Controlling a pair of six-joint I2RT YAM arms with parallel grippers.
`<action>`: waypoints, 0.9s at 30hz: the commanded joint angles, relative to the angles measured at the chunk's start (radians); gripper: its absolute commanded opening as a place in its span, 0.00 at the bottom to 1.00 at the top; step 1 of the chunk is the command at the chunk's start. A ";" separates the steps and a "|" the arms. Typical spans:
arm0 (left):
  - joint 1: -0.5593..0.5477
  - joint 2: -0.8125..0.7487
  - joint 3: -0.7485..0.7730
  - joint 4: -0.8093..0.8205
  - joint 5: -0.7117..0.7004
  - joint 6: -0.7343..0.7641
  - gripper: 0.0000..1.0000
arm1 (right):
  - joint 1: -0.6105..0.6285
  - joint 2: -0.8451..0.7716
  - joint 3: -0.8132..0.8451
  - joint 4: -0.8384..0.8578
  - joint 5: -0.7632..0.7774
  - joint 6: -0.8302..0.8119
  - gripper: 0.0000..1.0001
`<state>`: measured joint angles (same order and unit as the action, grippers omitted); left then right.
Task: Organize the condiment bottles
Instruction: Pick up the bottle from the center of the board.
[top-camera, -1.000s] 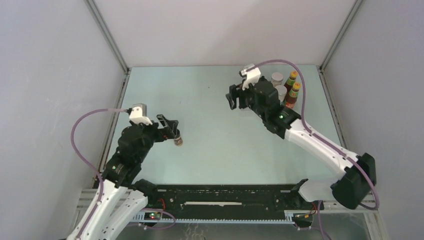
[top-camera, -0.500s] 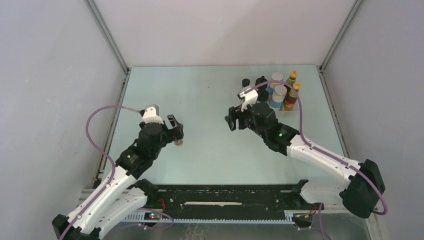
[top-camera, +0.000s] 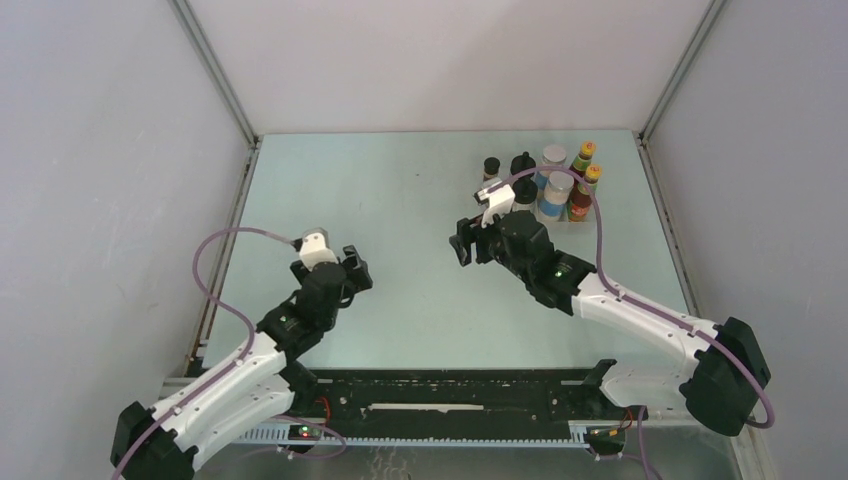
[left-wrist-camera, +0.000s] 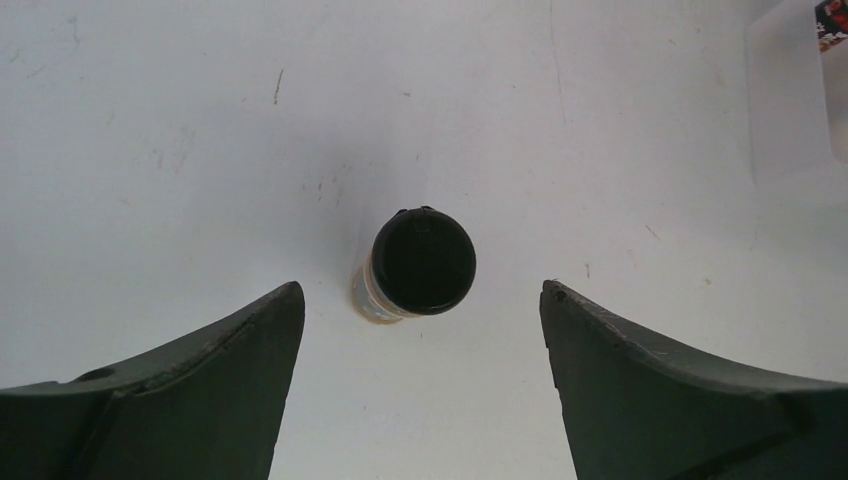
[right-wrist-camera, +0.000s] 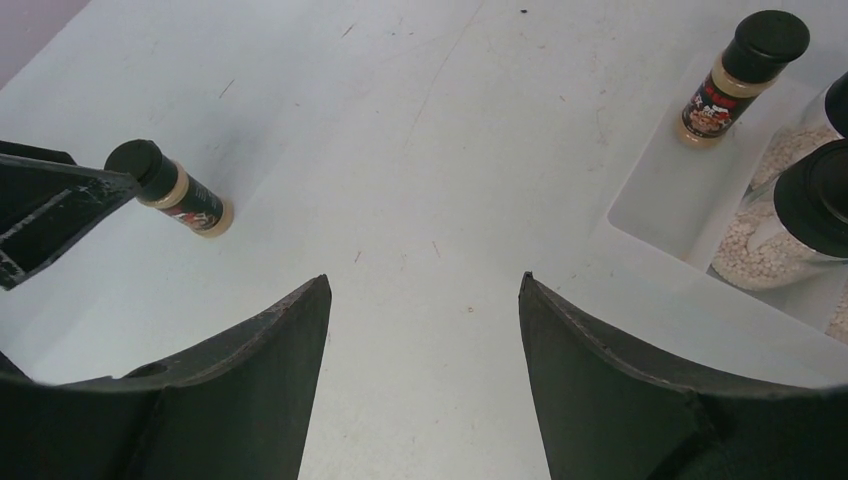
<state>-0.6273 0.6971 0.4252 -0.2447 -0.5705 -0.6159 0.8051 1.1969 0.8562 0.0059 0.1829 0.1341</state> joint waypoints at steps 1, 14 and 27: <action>-0.047 0.031 -0.048 0.146 -0.153 -0.003 0.92 | 0.016 -0.019 -0.016 0.049 0.029 0.012 0.77; -0.100 0.075 -0.152 0.322 -0.287 0.052 0.90 | 0.015 -0.010 -0.023 0.066 0.037 0.001 0.78; -0.137 0.187 -0.125 0.392 -0.333 0.153 0.88 | 0.014 0.018 -0.010 0.072 0.032 -0.002 0.78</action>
<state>-0.7437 0.8715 0.2844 0.0975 -0.8444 -0.5030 0.8124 1.2060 0.8310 0.0395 0.2024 0.1333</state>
